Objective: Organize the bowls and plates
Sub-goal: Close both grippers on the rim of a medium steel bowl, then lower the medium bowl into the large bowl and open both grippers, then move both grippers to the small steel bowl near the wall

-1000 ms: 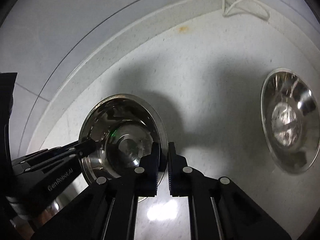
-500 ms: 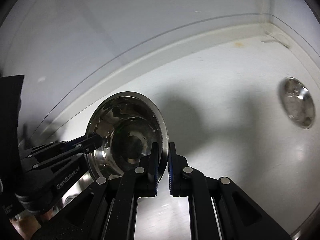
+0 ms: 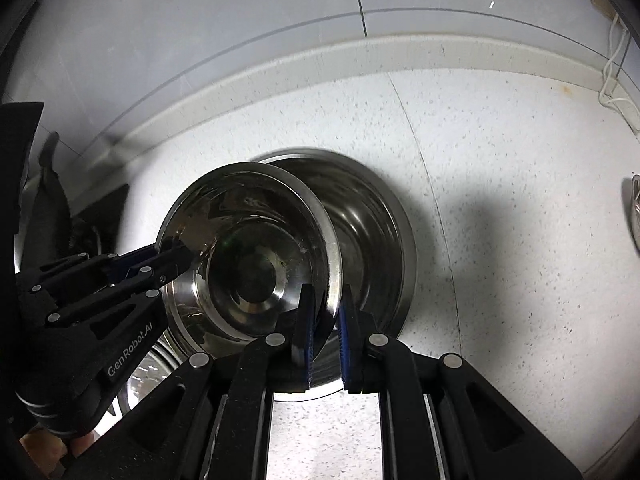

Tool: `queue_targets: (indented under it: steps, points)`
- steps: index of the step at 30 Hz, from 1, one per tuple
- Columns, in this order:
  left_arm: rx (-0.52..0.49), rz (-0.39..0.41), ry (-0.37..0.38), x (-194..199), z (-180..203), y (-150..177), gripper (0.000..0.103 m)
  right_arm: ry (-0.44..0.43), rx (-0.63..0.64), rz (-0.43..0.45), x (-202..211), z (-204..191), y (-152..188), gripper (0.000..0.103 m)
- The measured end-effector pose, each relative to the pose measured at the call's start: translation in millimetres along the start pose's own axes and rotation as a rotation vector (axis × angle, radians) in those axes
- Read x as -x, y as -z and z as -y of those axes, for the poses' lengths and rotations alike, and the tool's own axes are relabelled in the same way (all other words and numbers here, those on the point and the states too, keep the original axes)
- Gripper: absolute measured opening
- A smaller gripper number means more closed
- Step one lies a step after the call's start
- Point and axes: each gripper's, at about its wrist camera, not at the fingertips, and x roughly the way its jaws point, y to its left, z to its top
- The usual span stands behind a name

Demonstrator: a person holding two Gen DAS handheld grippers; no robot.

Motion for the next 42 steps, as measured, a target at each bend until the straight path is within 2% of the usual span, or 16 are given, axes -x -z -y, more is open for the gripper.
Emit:
queue_targets:
  steps: [7, 13, 18, 21, 25, 28, 32, 33, 34, 36, 37, 39, 42]
  points:
    - [-0.013, -0.045, -0.006, -23.3, 14.3, 5.2, 0.015, 0.025, -0.016, -0.049, -20.4, 8.3, 6.2, 0.009]
    - [-0.004, -0.041, -0.036, -28.8, 19.0, 4.8, 0.017, 0.022, -0.01, -0.043, -20.9, 11.4, 5.2, 0.01]
    - [0.007, -0.04, -0.021, -22.2, 21.1, 1.6, 0.017, 0.007, 0.008, -0.027, -16.9, 12.5, 4.3, 0.038]
    - [0.002, -0.001, -0.025, -3.5, 25.7, -2.5, 0.017, 0.01, 0.016, 0.009, -2.1, 17.2, 3.8, 0.046]
    - [-0.007, 0.055, 0.004, 25.2, 38.6, -12.2, 0.017, 0.021, 0.022, 0.078, 26.9, 29.4, 2.3, 0.05]
    - [-0.036, 0.101, 0.039, 45.3, 58.8, -22.6, 0.017, 0.039, 0.013, 0.13, 49.3, 47.4, 2.1, 0.051]
    - [-0.099, 0.152, 0.127, 61.6, 99.5, -39.7, 0.017, 0.086, -0.012, 0.199, 76.8, 79.2, 4.1, 0.051]
    - [-0.127, 0.174, 0.152, 64.3, 111.7, -43.7, 0.021, 0.096, -0.024, 0.212, 82.5, 88.7, 5.1, 0.051]
    - [-0.151, 0.19, 0.159, 67.4, 122.1, -45.7, 0.03, 0.106, -0.038, 0.225, 88.3, 99.8, 6.2, 0.051]
    - [-0.217, 0.248, 0.171, 75.0, 151.0, -50.7, 0.037, 0.128, -0.069, 0.245, 98.0, 123.9, 9.3, 0.052]
    - [-0.253, 0.274, 0.202, 78.8, 170.1, -53.6, 0.039, 0.14, -0.088, 0.254, 102.4, 137.9, 11.3, 0.052]
    - [-0.3, 0.268, 0.24, 81.4, 198.4, -59.3, 0.04, 0.168, -0.121, 0.265, 109.0, 162.3, 14.7, 0.052]
    - [-0.364, 0.213, 0.187, 72.0, 249.2, -69.0, 0.04, 0.208, -0.187, 0.282, 118.6, 205.1, 21.9, 0.052]
